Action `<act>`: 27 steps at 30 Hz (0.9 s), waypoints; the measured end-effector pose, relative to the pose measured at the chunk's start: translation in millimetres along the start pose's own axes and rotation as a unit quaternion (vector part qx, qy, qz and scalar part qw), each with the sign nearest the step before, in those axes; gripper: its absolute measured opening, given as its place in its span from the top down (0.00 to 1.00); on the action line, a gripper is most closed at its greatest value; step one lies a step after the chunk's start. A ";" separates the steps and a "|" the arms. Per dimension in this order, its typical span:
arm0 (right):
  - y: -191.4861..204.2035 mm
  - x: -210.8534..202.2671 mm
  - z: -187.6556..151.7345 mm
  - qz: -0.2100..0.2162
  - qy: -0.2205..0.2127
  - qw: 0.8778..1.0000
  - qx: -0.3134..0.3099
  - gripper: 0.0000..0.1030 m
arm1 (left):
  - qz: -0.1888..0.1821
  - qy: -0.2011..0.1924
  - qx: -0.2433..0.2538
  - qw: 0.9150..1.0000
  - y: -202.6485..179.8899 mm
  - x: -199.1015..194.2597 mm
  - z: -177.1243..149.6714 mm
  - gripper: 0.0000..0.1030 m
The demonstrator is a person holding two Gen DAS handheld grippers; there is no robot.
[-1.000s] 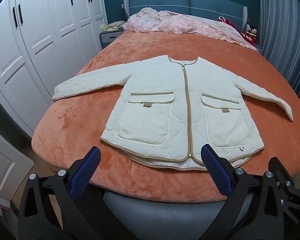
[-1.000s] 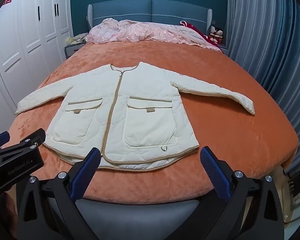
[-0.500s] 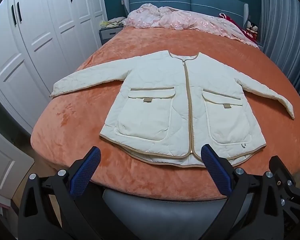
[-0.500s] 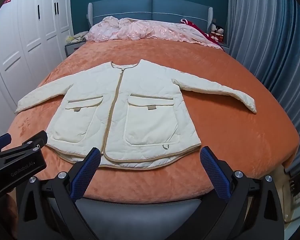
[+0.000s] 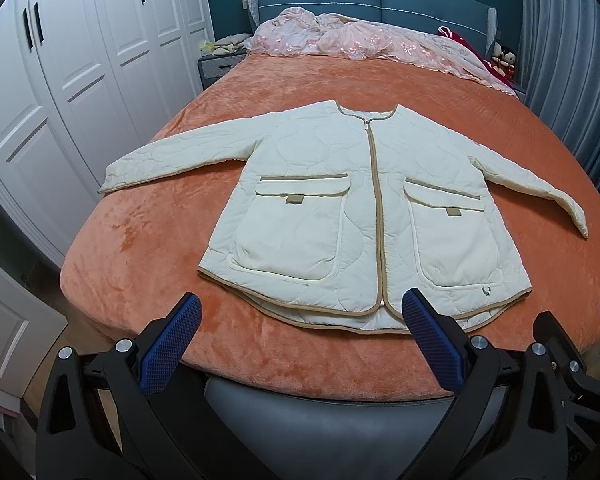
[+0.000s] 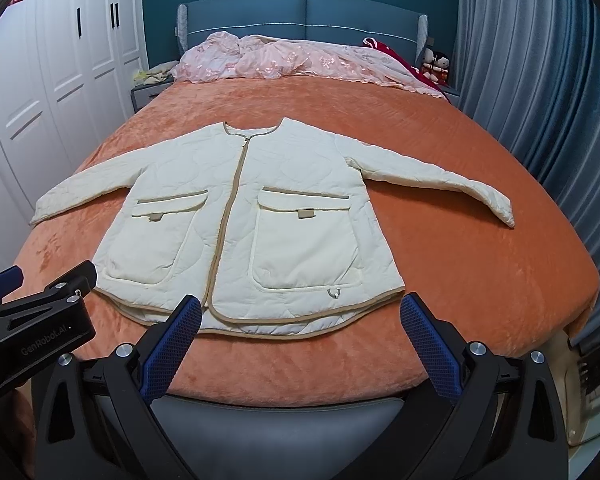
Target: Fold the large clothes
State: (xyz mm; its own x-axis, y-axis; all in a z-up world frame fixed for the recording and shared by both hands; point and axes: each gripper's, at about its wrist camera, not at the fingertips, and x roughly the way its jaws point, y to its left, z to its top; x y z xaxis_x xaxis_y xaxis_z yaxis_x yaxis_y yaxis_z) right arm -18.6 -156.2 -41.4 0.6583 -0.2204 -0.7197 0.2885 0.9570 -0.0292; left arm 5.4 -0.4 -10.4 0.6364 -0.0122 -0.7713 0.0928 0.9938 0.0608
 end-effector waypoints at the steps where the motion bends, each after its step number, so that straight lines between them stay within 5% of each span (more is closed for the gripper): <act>1: 0.1 0.0 0.0 0.000 0.000 1.000 0.000 0.05 | 0.000 0.000 0.000 1.000 -0.4 0.5 -0.3 0.05; 27: 5.9 2.4 -2.6 0.002 -0.001 1.000 -0.004 0.05 | 0.000 0.000 -0.001 1.000 2.7 2.6 -6.0 0.05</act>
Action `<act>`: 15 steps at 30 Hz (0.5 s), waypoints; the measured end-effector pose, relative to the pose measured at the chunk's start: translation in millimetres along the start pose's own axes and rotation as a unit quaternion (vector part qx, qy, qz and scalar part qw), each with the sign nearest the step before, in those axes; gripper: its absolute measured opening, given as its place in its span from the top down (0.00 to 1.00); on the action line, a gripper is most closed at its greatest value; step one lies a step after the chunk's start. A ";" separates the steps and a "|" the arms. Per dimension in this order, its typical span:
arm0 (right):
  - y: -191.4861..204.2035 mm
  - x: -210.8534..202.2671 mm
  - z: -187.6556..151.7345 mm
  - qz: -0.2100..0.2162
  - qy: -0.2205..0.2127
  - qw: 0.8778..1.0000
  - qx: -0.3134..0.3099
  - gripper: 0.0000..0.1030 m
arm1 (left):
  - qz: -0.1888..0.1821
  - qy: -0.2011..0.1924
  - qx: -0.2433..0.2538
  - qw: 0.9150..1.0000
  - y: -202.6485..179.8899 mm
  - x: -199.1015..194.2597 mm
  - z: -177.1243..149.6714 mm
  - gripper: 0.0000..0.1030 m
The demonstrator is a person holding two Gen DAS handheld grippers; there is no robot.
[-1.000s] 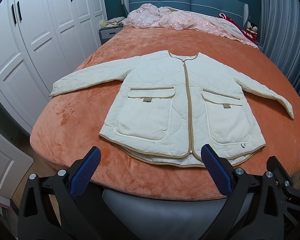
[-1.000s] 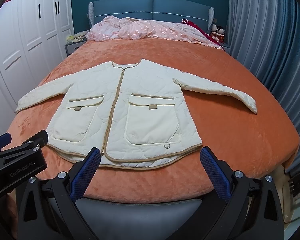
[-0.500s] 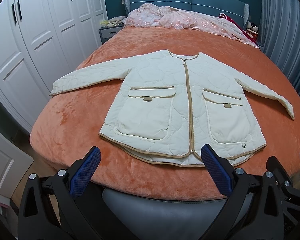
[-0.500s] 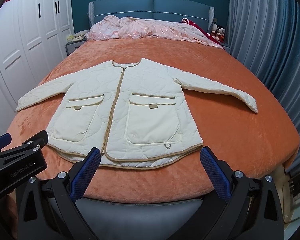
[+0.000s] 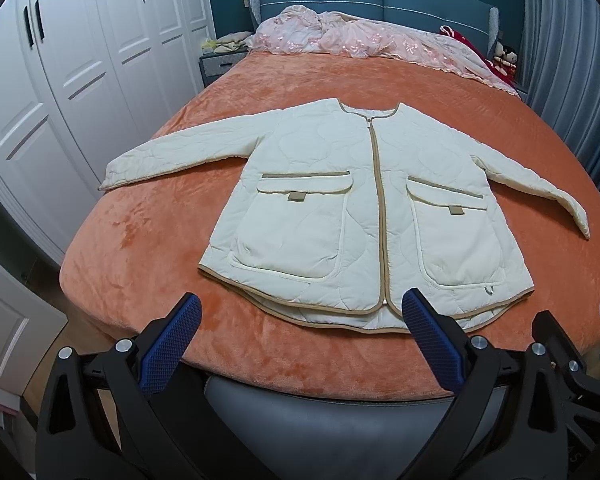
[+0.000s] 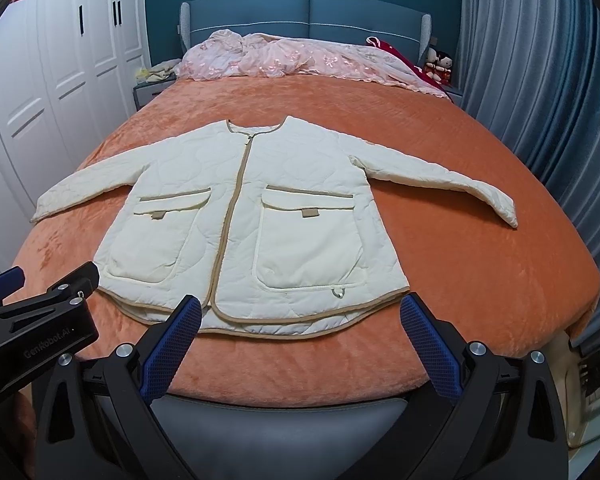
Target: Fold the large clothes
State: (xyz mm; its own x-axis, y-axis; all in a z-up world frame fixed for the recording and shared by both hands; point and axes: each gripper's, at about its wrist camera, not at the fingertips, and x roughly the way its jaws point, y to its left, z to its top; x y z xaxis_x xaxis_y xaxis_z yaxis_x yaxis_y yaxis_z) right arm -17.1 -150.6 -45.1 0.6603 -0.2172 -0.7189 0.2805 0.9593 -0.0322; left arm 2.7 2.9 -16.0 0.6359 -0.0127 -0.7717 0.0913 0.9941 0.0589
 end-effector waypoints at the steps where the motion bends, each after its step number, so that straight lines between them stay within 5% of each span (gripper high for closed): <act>1: 1.1 0.4 -0.6 0.000 0.000 1.000 0.000 0.05 | 0.000 0.000 0.000 1.000 1.0 -0.7 3.8 0.05; 15: 1.9 0.8 1.1 0.010 -0.002 1.000 0.000 0.05 | -0.001 -0.001 -0.001 1.000 4.7 7.4 -5.5 0.05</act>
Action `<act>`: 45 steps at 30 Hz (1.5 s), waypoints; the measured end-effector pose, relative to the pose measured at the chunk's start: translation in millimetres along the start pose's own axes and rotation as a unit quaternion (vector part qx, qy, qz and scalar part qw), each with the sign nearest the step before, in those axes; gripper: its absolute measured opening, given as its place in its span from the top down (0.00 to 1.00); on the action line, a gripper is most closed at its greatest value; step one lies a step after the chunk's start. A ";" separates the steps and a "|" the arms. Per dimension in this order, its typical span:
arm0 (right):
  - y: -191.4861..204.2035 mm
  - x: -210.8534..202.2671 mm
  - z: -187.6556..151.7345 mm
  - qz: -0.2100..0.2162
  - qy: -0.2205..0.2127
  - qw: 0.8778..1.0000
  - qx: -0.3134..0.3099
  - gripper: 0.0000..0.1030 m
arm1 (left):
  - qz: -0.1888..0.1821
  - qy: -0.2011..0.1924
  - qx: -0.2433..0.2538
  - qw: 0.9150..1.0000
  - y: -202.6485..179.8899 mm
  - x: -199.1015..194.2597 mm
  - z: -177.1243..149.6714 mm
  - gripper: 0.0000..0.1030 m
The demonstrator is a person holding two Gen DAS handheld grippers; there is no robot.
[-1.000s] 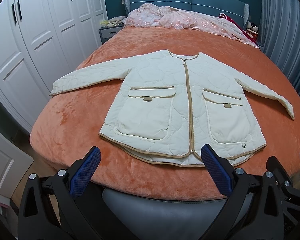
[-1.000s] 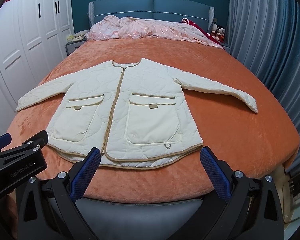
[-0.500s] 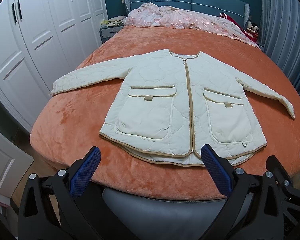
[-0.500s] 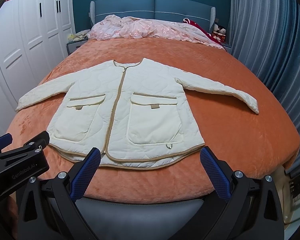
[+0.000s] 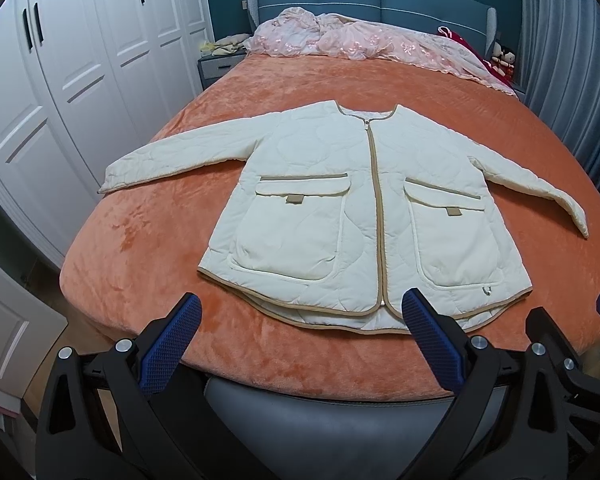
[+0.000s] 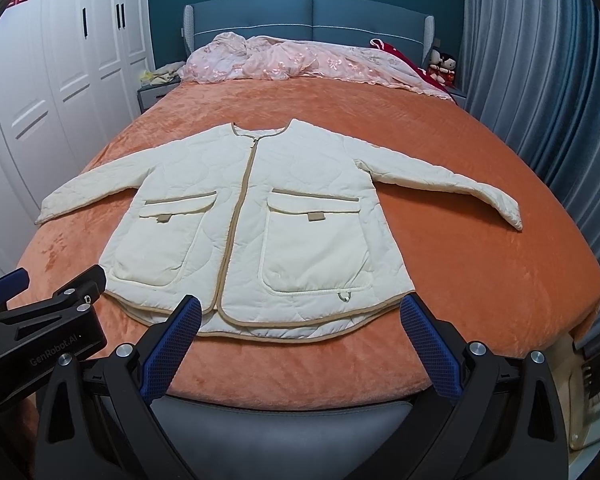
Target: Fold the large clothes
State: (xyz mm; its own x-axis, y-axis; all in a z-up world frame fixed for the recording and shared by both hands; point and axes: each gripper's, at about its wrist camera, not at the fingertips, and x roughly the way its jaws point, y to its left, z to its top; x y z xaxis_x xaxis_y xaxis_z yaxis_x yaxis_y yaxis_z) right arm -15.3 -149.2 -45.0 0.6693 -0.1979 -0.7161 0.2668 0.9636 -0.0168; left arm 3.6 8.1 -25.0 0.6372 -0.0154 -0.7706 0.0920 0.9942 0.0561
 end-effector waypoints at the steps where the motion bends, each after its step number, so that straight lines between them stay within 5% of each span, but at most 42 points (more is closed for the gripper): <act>1: -0.3 -0.1 0.0 0.000 0.000 1.000 0.000 0.05 | -0.001 -0.001 -0.001 1.000 -1.9 -6.7 6.5 0.05; 30: 5.6 13.2 0.8 0.006 0.008 1.000 -0.003 0.05 | 0.003 0.011 -0.003 1.000 -0.6 3.5 9.2 0.05; 40: -1.1 50.1 10.2 0.037 0.028 0.999 0.003 0.05 | 0.008 0.031 -0.007 0.999 -3.8 34.4 22.1 0.05; 45: -34.3 82.9 26.6 0.049 0.034 0.997 0.042 0.05 | 0.005 0.035 -0.015 0.999 -3.4 57.8 38.1 0.05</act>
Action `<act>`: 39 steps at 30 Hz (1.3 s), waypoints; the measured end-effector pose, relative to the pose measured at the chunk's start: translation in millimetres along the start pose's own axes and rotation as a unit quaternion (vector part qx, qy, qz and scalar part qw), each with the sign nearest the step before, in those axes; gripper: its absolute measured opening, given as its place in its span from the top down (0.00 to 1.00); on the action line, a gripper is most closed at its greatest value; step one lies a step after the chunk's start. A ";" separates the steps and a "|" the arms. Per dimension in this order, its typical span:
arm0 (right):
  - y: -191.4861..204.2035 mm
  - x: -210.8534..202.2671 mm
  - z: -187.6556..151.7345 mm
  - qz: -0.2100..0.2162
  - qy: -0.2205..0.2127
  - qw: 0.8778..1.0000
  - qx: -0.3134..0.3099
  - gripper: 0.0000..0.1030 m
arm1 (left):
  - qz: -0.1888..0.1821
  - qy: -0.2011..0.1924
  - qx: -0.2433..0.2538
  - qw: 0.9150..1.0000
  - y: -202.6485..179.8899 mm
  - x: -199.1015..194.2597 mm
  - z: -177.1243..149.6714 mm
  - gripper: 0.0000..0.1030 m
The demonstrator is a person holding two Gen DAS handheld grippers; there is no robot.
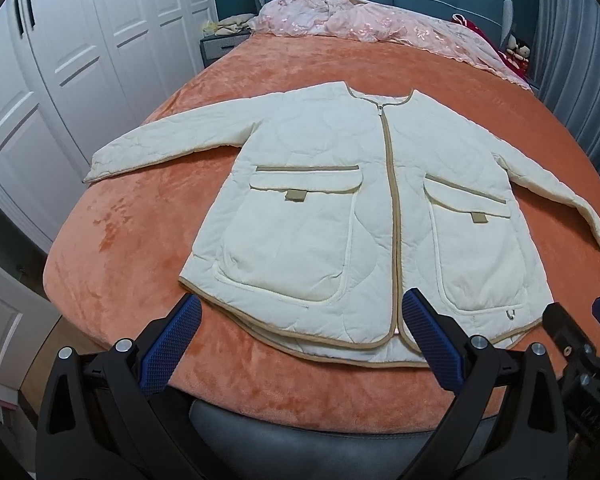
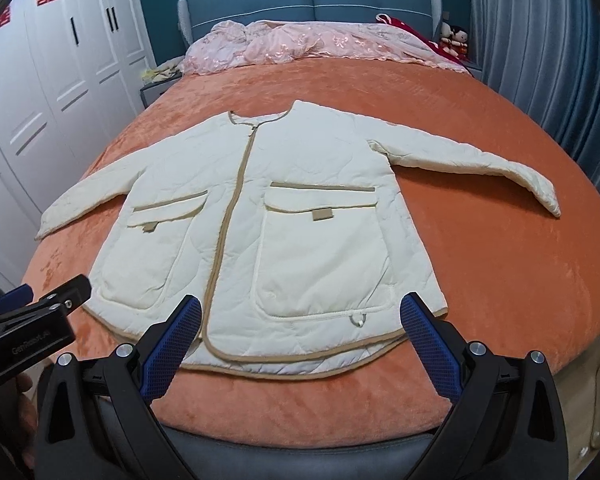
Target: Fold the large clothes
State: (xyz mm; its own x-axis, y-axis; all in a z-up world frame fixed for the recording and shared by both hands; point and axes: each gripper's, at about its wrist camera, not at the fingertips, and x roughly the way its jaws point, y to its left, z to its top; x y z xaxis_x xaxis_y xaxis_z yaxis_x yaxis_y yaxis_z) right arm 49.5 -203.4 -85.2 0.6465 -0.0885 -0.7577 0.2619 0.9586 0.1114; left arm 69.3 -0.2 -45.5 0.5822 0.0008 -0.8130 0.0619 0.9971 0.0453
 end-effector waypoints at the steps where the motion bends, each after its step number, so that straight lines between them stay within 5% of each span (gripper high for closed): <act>1: -12.9 7.0 6.0 0.000 0.002 1.000 0.018 0.05 | 0.002 0.000 -0.001 1.000 -0.4 5.2 5.0 0.05; 7: -121.4 50.4 44.1 -0.032 -0.013 0.986 0.160 0.05 | 0.010 -0.004 0.000 1.000 -6.3 40.4 35.6 0.05; 13: -246.5 97.1 75.3 -0.062 -0.050 0.957 0.278 0.05 | 0.012 0.004 -0.007 1.000 -21.1 83.6 59.4 0.05; 19: -344.3 144.9 95.4 -0.056 -0.081 0.919 0.382 0.05 | 0.008 0.018 -0.021 1.000 -37.2 120.1 75.0 0.05; 26: -408.7 187.6 89.2 -0.035 -0.112 0.862 0.492 0.05 | 0.006 0.046 -0.037 0.998 -41.3 156.4 84.0 0.05; 28: -418.8 196.7 89.5 -0.027 -0.115 0.853 0.509 0.22 | 0.006 0.055 -0.045 0.997 -36.9 165.1 84.5 0.05; 29: -423.1 200.3 91.2 -0.026 -0.114 0.852 0.510 0.29 | 0.007 0.056 -0.048 0.997 -34.0 168.3 84.3 0.06; 31: -427.6 207.5 103.1 -0.023 -0.106 0.860 0.499 0.71 | 0.012 0.058 -0.050 0.997 -29.5 173.5 84.4 0.15; 34: -415.7 202.4 134.7 -0.042 -0.117 0.882 0.454 0.92 | 0.017 0.064 -0.054 0.996 -19.7 179.2 83.9 0.19; 39: -330.9 161.9 225.3 -0.006 -0.177 0.938 0.297 0.93 | 0.025 0.057 -0.072 0.995 1.4 180.9 84.3 0.23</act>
State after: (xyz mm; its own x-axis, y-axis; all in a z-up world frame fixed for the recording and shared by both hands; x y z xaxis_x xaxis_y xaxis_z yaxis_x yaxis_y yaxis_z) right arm 229.0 -595.9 -99.9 0.8102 -0.2838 -0.5128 0.5568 0.6461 0.5221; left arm 243.0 -5.1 -143.6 0.4853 0.0517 -0.8728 -0.0861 0.9962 0.0111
